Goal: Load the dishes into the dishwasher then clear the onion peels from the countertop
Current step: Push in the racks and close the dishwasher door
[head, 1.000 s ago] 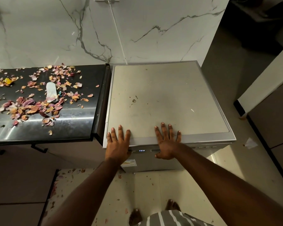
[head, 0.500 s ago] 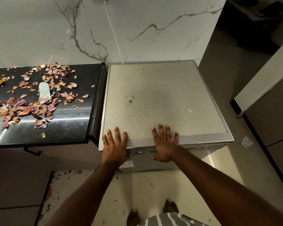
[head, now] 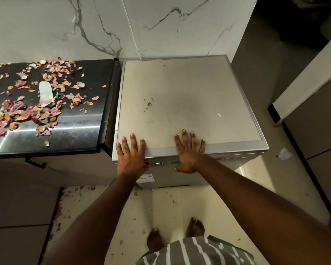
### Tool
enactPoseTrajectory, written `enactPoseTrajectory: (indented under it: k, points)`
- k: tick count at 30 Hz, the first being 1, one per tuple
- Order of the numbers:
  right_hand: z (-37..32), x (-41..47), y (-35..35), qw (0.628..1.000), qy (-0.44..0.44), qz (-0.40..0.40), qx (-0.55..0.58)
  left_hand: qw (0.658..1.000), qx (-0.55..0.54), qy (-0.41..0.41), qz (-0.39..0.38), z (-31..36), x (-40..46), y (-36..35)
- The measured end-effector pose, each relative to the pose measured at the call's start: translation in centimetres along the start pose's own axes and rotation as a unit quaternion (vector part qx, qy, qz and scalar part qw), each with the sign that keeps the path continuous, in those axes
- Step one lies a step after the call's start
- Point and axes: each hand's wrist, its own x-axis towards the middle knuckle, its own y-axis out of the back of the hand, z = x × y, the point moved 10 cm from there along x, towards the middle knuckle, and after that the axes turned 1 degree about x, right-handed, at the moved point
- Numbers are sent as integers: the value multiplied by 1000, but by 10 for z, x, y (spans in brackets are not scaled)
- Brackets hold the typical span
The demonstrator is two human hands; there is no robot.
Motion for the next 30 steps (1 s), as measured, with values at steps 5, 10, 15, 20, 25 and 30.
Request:
enactPoseTrajectory:
  k: [5,10,15,20,25,30]
  points:
    - [1,1,0,1000,5,0,2,1000,4,-22,-5,-3,-1,0]
    - [0,1,0,1000,7,4,4,1000,2,-30,-5,-3,-2,0]
    - [1,1,-1,1000,7,2,0,999,1,-35,3,-3,-2,0]
    - [1,2,0,1000,7,6,0,999,9,-32,4,-3,-2,0]
    - [1,2,0,1000,-1,3,-3,999,38,-38,8,-3,0,-1]
    - [1,3,-1,1000,-1,2,-2,999,33,-29,12,-2,-1,2]
